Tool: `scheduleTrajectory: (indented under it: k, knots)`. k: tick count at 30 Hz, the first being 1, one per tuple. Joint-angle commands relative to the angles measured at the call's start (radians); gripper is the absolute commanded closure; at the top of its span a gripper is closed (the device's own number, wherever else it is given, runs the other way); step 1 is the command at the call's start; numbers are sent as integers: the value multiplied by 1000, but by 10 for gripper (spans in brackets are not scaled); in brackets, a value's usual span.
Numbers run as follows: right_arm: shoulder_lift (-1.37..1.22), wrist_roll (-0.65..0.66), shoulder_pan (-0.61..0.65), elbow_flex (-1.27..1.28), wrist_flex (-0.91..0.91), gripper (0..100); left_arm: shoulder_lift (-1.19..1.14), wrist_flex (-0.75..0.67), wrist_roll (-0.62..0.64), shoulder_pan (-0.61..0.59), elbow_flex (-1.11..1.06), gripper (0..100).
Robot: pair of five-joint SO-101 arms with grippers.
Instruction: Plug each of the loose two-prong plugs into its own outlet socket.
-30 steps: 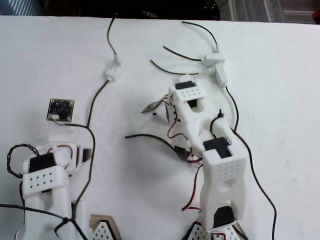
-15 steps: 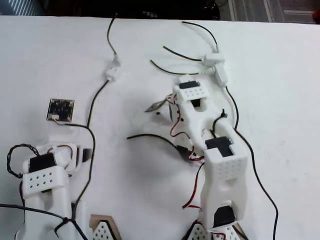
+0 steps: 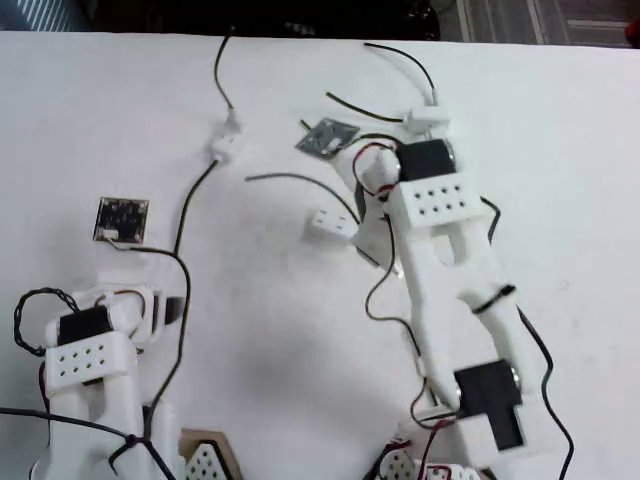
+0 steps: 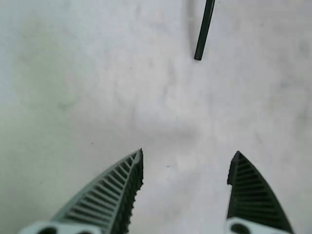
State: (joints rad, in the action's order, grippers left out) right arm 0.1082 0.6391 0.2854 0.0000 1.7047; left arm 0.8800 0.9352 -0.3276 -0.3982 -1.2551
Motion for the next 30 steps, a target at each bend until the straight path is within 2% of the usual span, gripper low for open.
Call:
scheduleTrajectory:
  k: [1, 4, 7, 13, 17, 21, 30]
  knots:
    - [120, -109, 25, -40, 4, 981, 25, -15, 2, 15, 12, 722]
    - [186, -190, 90, -3, -1, 981, 27, -11, 18, 62, 40, 722]
    - [275, -256, 182, 68, -51, 981, 27, -2, 112, 87, 114, 722]
    - [498, -365, 317, 276, -231, 981, 27, 138, 199, 165, 298, 722]
    - [616, -440, 351, 420, -366, 981, 27, 196, 262, 251, 371, 722]
    - [713, -502, 380, 555, -499, 981, 27, 198, 344, 323, 410, 722]
    - [843, -557, 479, 792, -705, 981, 27, 199, 430, 466, 480, 722]
